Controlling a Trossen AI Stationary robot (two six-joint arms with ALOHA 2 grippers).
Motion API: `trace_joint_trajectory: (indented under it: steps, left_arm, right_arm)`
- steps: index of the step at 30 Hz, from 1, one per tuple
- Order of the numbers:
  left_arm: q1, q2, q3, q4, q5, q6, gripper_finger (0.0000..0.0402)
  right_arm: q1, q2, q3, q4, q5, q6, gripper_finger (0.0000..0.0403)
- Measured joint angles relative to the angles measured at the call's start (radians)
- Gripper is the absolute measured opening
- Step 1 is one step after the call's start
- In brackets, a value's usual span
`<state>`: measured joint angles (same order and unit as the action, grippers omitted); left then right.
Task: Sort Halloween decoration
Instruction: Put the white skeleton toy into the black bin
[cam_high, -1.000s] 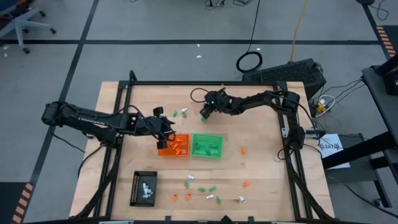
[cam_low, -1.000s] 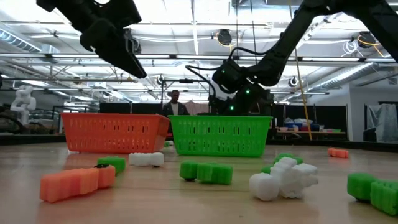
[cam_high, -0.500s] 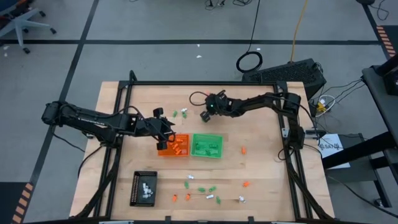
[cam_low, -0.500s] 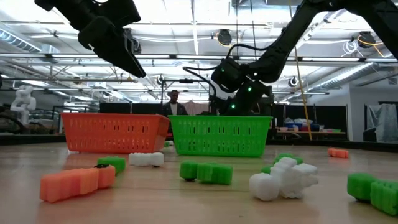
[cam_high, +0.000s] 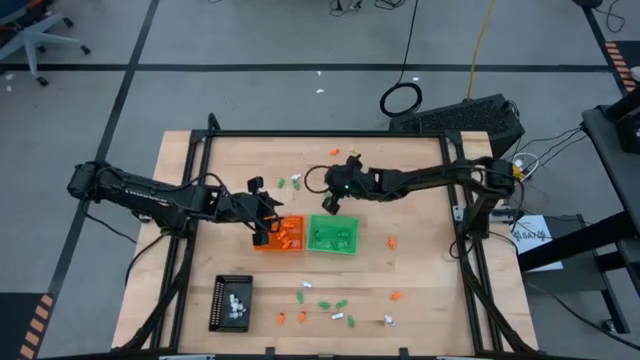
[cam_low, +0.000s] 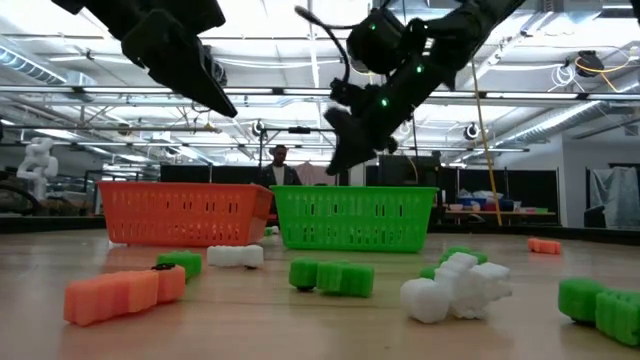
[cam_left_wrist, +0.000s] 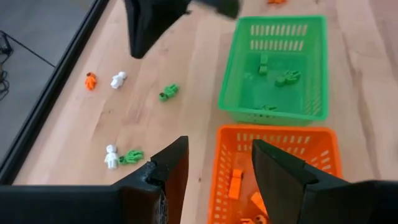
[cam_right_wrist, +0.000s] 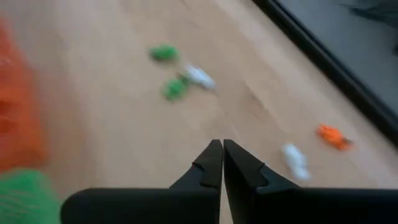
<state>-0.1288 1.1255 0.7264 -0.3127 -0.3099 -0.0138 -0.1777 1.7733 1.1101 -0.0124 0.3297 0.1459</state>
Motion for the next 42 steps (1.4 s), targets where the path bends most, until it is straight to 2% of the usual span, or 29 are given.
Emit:
trace_joint_trajectory:
  steps: [3, 10, 16, 20, 24, 30, 35, 42]
  left_arm:
    - [-0.011, 0.0, 0.0, 0.008, 0.0, 0.0, 0.0173]
    - [-0.025, 0.0, 0.0, 0.013, 0.0, 0.001, 0.0173]
    - [-0.024, 0.0, 0.0, 0.015, 0.0, 0.027, 0.0173]
    - [-0.024, 0.0, 0.0, 0.011, 0.0, 0.028, 0.0173]
    - [-0.024, 0.0, 0.0, 0.011, 0.0, 0.03, 0.0173]
    - [-0.024, 0.0, 0.0, 0.013, 0.0, 0.046, 0.0173]
    - [-0.024, 0.0, 0.0, 0.011, 0.0, 0.045, 0.0173]
    - [-0.024, 0.0, 0.0, 0.011, 0.0, 0.045, 0.0173]
  right_arm:
    - [-0.047, 0.018, -0.028, -0.004, 0.005, -0.062, 0.0011]
    - [-0.212, 0.078, -0.096, 0.164, -0.22, -0.171, 0.0067]
    - [-0.298, 0.147, -0.094, 0.23, -0.313, -0.288, 0.0115]
    - [-0.326, 0.171, -0.087, 0.234, -0.358, -0.29, 0.0124]
    - [-0.328, 0.19, -0.087, 0.242, -0.361, -0.294, 0.0109]
    - [-0.324, 0.201, -0.086, 0.257, -0.368, -0.315, 0.0066]
    - [-0.324, 0.201, -0.086, 0.259, -0.331, -0.289, 0.0016]
    - [-0.308, 0.198, -0.086, 0.267, -0.326, -0.268, 0.0005]
